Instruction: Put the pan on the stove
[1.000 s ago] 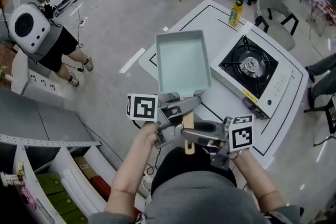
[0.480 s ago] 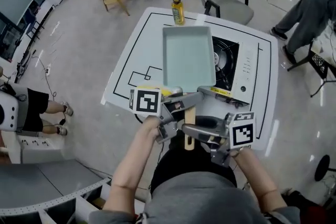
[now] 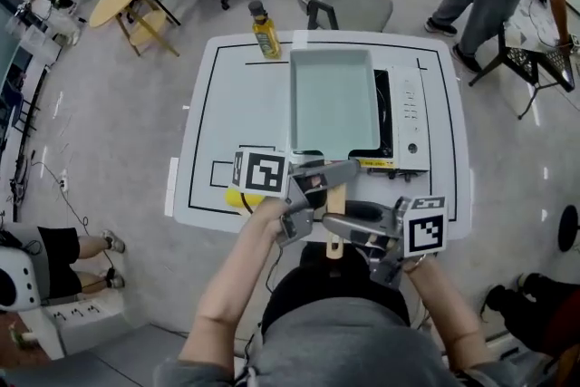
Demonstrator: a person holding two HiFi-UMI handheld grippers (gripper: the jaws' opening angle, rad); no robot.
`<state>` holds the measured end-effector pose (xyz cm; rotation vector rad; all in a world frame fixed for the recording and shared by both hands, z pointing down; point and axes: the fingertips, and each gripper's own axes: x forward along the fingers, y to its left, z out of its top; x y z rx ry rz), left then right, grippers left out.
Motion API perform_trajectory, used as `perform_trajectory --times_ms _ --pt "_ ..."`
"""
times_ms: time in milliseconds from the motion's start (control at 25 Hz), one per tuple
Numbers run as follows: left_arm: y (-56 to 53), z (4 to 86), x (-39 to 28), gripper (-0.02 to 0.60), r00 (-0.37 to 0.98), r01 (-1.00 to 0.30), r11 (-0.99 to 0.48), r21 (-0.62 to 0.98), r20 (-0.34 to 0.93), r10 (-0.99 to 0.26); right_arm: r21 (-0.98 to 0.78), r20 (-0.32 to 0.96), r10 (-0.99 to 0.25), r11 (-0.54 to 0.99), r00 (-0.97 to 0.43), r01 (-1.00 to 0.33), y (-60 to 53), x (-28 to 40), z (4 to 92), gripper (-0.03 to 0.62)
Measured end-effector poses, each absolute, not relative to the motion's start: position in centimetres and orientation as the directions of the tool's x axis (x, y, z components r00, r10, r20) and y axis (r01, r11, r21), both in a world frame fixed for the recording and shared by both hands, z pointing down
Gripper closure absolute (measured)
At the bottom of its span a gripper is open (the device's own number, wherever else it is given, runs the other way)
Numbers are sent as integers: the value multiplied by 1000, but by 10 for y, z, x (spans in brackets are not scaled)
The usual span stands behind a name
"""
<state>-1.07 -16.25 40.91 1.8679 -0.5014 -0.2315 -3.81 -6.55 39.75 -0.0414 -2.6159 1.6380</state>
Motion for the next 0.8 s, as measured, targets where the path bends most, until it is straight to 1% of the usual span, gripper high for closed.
perform_trajectory --times_ms 320,560,800 --pt "-171 419 -9 389 928 -163 -266 950 56 -369 -911 60 -57 406 -997 -78 -78 -44 405 425" --pt "-174 427 -3 388 940 -146 -243 959 58 -336 -920 67 -98 379 -993 -99 -82 -42 412 425" --pt "-184 431 3 389 942 -117 -219 969 39 -332 -924 65 -125 366 -990 -107 -94 -35 413 422"
